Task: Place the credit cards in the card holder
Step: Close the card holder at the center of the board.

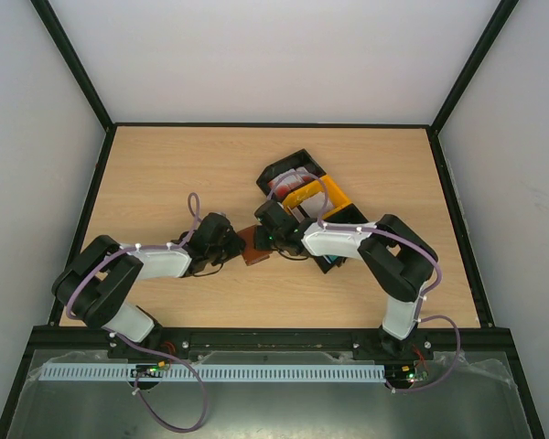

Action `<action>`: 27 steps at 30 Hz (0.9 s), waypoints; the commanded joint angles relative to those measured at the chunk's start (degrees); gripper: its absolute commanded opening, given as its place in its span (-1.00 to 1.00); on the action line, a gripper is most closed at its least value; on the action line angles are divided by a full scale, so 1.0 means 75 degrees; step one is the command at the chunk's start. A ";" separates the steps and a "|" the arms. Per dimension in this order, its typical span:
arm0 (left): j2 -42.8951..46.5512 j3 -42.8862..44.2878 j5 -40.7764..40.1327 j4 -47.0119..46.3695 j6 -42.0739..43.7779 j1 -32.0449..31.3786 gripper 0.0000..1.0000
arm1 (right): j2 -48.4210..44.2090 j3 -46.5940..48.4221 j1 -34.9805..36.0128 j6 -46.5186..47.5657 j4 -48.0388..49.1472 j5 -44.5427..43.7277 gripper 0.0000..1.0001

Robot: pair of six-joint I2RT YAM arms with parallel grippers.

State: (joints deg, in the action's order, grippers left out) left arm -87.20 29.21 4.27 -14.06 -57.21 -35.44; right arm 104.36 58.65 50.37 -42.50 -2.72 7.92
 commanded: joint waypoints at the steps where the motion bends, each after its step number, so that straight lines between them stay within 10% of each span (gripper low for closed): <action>1: -0.0350 -0.0474 0.0051 0.1667 0.0046 0.0026 -0.41 | 0.0145 0.0239 0.0020 0.0127 -0.0132 -0.0052 -0.79; 27: -0.0446 -0.0429 0.0051 0.1651 0.0058 0.0035 -0.42 | 0.0315 -0.0493 0.0034 0.0112 -0.0467 0.0331 -0.93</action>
State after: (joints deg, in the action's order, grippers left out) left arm -87.22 29.21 4.49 -14.04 -57.19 -35.33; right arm 105.67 58.96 50.26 -41.63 -1.78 9.06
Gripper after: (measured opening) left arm 0.291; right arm 0.038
